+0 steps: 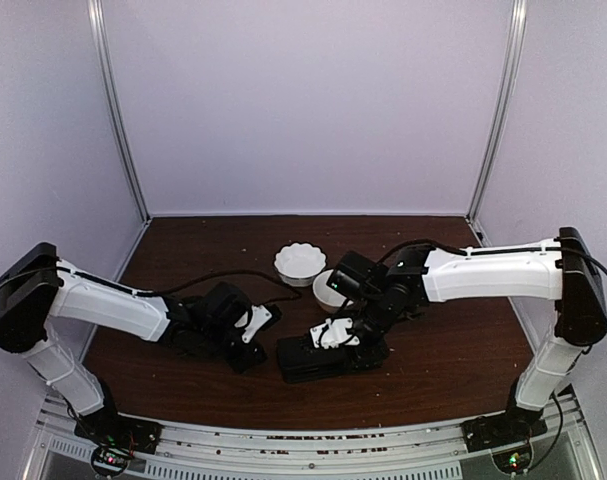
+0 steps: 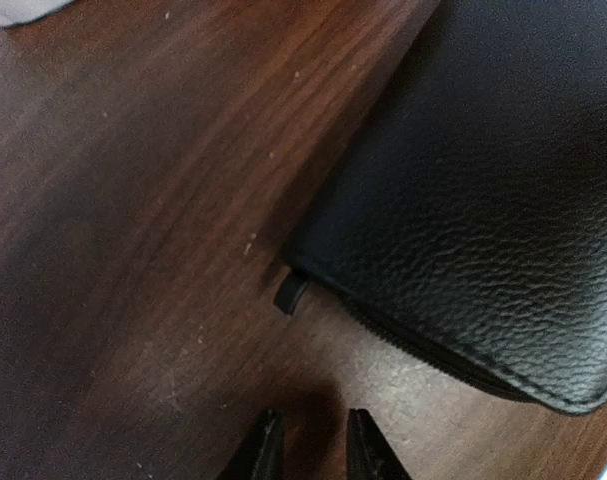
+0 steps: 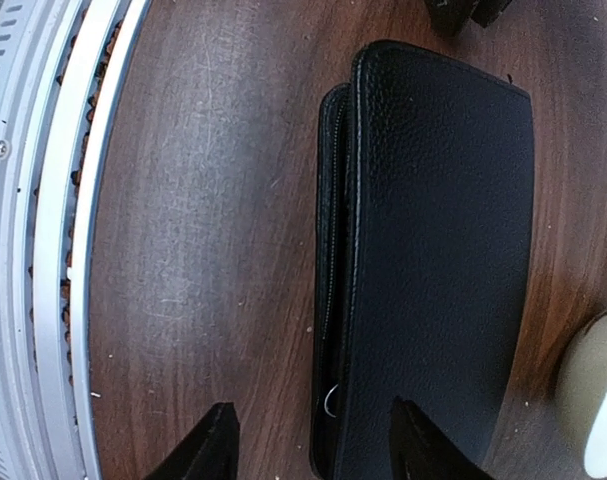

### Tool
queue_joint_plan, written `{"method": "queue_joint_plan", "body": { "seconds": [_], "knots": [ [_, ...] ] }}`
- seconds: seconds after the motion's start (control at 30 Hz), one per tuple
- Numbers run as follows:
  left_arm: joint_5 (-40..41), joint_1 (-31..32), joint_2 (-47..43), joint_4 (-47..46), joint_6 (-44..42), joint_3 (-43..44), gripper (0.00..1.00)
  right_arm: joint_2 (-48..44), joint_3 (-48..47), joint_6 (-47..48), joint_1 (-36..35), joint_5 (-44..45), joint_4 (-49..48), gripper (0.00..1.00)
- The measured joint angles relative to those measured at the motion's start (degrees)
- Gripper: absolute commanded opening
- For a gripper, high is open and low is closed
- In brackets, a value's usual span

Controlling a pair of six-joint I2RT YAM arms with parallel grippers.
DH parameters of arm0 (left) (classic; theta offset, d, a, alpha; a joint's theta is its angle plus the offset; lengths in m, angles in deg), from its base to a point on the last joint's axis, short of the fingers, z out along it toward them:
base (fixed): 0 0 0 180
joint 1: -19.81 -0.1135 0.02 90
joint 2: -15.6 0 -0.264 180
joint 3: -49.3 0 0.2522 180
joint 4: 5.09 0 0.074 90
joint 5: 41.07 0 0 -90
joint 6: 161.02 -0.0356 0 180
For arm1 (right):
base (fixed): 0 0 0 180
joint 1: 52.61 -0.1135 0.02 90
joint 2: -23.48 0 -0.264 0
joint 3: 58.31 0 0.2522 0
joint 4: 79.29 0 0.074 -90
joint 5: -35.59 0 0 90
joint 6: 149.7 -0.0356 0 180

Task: Sort the hair-cutting tools

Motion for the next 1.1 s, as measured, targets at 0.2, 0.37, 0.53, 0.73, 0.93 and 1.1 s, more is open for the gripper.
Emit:
{"method": "queue_joint_plan", "body": {
  "seconds": [0.2,0.37,0.53,0.73,0.93,1.1],
  "knots": [
    [-0.59,-1.73,3.85,-1.01,-0.5,1.27,0.25,2.71,-0.37,0.04,0.0,0.0,-0.52,0.5],
    [-1.64,-2.03,6.16,-2.78,-1.66,2.82,0.25,2.86,0.94,-0.17,-0.02,-0.02,-1.33,0.48],
    [-2.21,-2.03,8.66,-3.32,-3.1,5.33,0.23,3.32,1.36,-0.35,-0.07,-0.07,-1.49,0.46],
    [-1.77,-2.03,9.4,-2.82,-4.61,6.47,0.2,3.8,1.36,-0.37,-0.07,-0.09,-1.64,0.44],
    [-1.2,-2.03,9.88,-2.05,-6.54,7.37,0.13,4.59,1.36,-0.37,-0.07,-0.09,-2.05,0.43],
    [-0.28,-2.03,10.56,-1.62,-8.09,8.2,0.02,4.96,1.36,-0.39,-0.07,-0.09,-2.21,0.41]
  ]
}}
